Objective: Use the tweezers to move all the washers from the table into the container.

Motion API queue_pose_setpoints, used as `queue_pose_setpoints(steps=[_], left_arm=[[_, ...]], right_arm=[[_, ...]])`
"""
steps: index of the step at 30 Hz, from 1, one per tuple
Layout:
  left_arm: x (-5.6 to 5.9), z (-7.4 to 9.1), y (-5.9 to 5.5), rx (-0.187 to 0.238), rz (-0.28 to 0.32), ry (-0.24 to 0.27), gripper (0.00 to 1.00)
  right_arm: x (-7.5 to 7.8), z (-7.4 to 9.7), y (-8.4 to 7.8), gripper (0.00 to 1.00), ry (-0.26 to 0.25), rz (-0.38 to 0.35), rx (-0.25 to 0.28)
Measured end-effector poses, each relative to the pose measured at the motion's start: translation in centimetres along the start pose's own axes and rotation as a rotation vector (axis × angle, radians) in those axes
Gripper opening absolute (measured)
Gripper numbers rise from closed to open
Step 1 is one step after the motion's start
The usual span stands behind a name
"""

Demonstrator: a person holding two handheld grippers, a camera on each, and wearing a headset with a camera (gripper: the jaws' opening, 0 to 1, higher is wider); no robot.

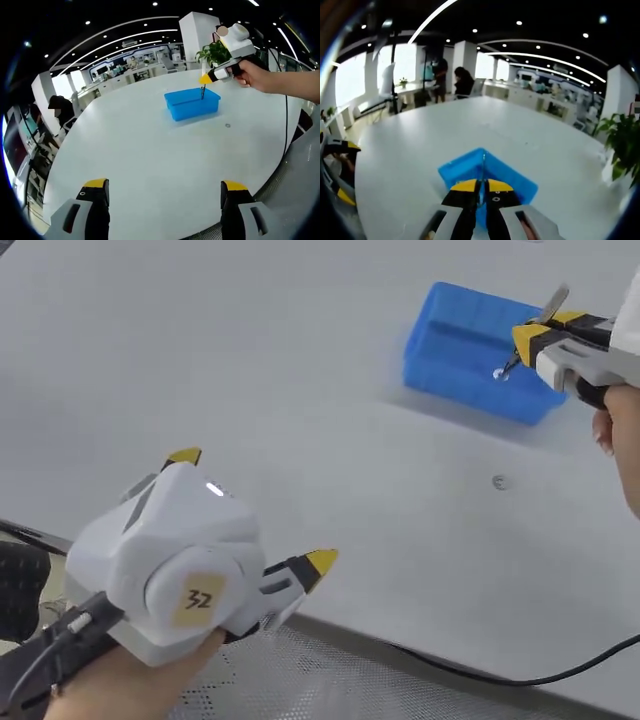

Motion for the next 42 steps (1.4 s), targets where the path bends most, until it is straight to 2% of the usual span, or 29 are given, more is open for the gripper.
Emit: queue_pose_setpoints(steps=[10, 23, 28, 31, 37, 42], left_arm=[[0.0, 0.0, -0.1, -0.009, 0.0, 0.0, 0.93], [0.0, -0.2, -0.3, -0.018, 0.001, -0.002, 0.94], [0.0, -0.2, -0.3, -0.017, 0.001, -0.002, 0.94], [0.1, -0.1, -0.1, -0.011, 0.004, -0.006, 0.95], [0.0, -0.1, -0.1, -0.009, 0.003, -0.002, 0.95], [0.0, -0.1, -0.1, -0.006, 0.005, 0.001, 0.95]], right_arm=[[0.7, -1.7, -1.6, 0.02, 0.002, -0.025, -0.03], [0.7, -2.2, -2.7, 0.02, 0.006, -0.05, -0.053], [0.9, -2.0, -2.8, 0.02, -0.017, -0.052, -0.018], [0.8, -1.7, -2.8, 0.02, -0.037, -0.08, 0.009], [0.4, -1.7, -3.0, 0.02, -0.043, -0.065, 0.008], [0.6, -1.6, -3.1, 0.03, -0.043, -0.11, 0.001]])
Point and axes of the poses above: the centre of the closed fingertips' face, and the gripper's own axes: z roughly backward along the fingers, x roughly to its right, y roughly out of its top, the point moved 5 cm from there along z, roughly backward along the fingers, and after that the axes turned 7 degrees about y, right-handed, at the moved point
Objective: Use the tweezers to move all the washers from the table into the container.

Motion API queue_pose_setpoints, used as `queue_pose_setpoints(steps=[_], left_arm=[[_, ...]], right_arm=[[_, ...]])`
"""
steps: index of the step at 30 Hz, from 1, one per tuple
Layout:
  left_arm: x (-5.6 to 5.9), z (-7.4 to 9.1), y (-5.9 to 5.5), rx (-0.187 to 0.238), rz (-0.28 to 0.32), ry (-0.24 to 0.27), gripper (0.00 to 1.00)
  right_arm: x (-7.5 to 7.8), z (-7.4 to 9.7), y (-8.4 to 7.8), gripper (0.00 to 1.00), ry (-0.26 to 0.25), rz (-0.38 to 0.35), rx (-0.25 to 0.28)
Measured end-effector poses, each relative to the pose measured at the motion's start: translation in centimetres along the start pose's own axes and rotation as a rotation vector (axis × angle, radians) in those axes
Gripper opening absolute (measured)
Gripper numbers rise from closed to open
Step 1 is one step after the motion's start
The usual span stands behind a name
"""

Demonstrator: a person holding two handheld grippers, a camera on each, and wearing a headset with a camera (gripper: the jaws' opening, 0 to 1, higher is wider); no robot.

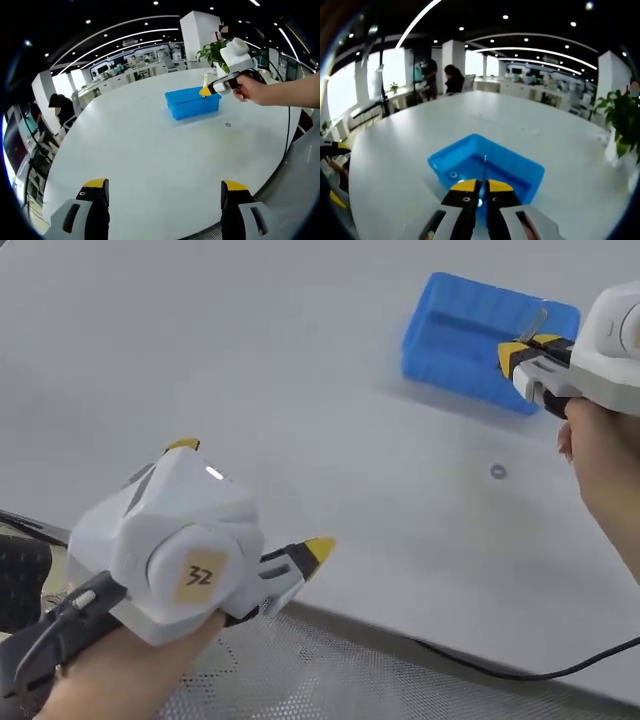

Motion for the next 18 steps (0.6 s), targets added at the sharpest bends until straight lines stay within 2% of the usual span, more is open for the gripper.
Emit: queue_pose_setpoints(steps=[10, 18], left_arm=[[0.0, 0.0, 0.0, 0.002, 0.003, 0.005, 0.94], [0.1, 0.0, 0.0, 0.004, -0.003, 0.001, 0.94]], right_arm=[[0.3, -0.1, 0.6, 0.03, -0.004, 0.023, 0.001], [0.3, 1.7, 2.5, 0.03, 0.0, 0.004, 0.043]])
Point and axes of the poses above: the centre of the closed fingertips' face, and the gripper's own axes: z roughly backward along the fingers, x roughly to its right, y roughly out of its top, the point moved 5 cm from there along z, roughly backward along the fingers, and after that the axes turned 7 degrees about y, right-handed, at the moved point
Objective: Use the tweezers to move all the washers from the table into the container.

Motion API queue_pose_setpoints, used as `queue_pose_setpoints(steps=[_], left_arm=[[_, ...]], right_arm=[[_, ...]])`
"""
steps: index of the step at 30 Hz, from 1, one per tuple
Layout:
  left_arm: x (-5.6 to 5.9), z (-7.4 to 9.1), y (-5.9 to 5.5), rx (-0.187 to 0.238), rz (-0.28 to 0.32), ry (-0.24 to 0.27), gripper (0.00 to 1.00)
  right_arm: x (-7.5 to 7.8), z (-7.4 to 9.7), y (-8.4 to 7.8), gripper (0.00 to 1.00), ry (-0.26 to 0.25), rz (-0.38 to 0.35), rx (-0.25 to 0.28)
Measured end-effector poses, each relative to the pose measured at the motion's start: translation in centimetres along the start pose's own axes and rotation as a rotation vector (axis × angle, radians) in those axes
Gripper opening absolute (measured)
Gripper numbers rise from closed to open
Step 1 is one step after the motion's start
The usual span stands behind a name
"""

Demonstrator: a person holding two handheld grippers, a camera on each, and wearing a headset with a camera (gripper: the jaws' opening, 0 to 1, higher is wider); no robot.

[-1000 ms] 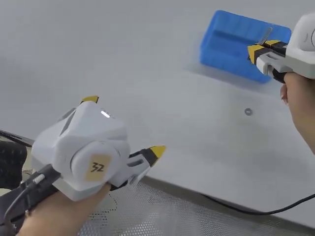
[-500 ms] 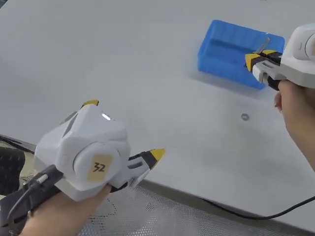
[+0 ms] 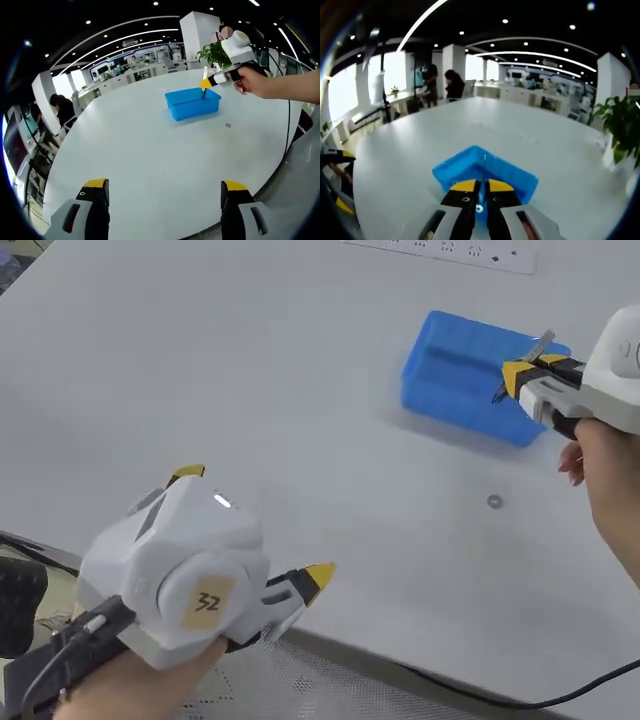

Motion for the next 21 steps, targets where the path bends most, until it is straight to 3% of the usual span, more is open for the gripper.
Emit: queue_pose_setpoints(steps=[11, 21], left_arm=[[-0.1, 0.0, 0.0, 0.003, 0.009, 0.001, 0.94], [0.0, 0.0, 0.0, 0.001, 0.002, -0.001, 0.94]], right_arm=[[-1.1, 3.6, 1.2, 0.04, 0.007, -0.01, 0.051], [-2.3, 5.3, -0.1, 0.03, 0.038, -0.029, 0.045]])
Point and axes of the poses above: the centre of the closed fingertips' face, and the gripper's own axes: z roughly backward along the fingers, x roughly to its right, y roughly out of its top, the point moved 5 cm from there along z, roughly backward along the fingers, and after that the axes turned 7 degrees about y, right-handed, at the moved point
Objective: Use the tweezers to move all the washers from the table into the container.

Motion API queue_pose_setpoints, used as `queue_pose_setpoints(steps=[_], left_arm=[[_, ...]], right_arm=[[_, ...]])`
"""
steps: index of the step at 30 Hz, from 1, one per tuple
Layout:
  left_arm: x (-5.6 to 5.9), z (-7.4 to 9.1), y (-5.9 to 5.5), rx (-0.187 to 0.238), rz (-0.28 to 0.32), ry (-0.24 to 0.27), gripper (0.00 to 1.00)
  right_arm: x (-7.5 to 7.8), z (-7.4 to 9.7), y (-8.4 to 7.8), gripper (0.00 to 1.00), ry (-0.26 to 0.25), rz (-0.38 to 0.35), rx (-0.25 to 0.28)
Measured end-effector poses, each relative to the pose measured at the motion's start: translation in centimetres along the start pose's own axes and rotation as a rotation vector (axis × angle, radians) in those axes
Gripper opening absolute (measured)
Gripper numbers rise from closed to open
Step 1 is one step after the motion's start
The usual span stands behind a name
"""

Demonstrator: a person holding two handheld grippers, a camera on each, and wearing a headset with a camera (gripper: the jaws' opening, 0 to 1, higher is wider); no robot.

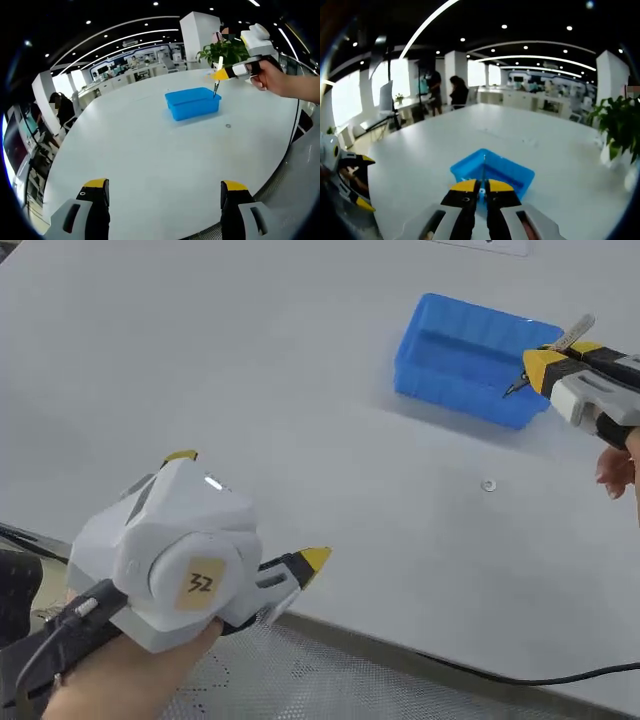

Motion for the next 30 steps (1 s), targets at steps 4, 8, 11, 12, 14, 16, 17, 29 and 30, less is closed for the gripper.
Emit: queue_pose_setpoints(steps=[4, 8, 11, 12, 14, 16, 17, 29, 30], left_arm=[[0.0, 0.0, 0.0, 0.0, -0.002, 0.001, 0.94], [0.0, 0.0, 0.0, 0.0, -0.005, 0.004, 0.94], [0.0, 0.0, 0.0, 0.0, -0.003, 0.005, 0.94], [-0.1, 0.0, 0.0, -0.001, -0.005, 0.006, 0.94], [0.0, 0.0, 0.0, -0.002, -0.006, 0.006, 0.94], [-0.1, 0.0, 0.0, 0.0, -0.005, 0.009, 0.94], [-0.1, 0.0, 0.0, -0.001, -0.005, 0.009, 0.94], [0.0, 0.0, 0.0, -0.003, -0.006, 0.005, 0.94], [0.0, 0.0, 0.0, -0.003, -0.006, 0.005, 0.94]], right_arm=[[-0.5, 0.2, -1.0, 0.03, 0.014, -0.02, -0.013], [-0.9, 0.7, -2.2, 0.03, 0.023, -0.018, -0.037], [-1.2, 1.0, -2.9, 0.03, 0.025, -0.02, -0.054], [-1.3, 1.2, -3.2, 0.03, 0.025, -0.021, -0.061], [-1.5, 1.4, -3.5, 0.03, 0.025, -0.024, -0.07], [-1.6, 1.6, -4.1, 0.03, 0.029, -0.026, -0.091], [-1.7, 1.6, -4.3, 0.03, 0.032, -0.031, -0.094], [-2.4, 1.2, -6.3, 0.03, 0.048, -0.037, -0.143], [-2.4, 1.1, -6.3, 0.03, 0.046, -0.032, -0.145]])
Point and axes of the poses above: the centre of the closed fingertips' face, and the gripper's own axes: z roughly backward along the fingers, x roughly to its right, y roughly out of its top, the point moved 5 cm from there along z, roughly backward along the fingers, and after that the axes turned 7 degrees about y, right-handed, at the moved point
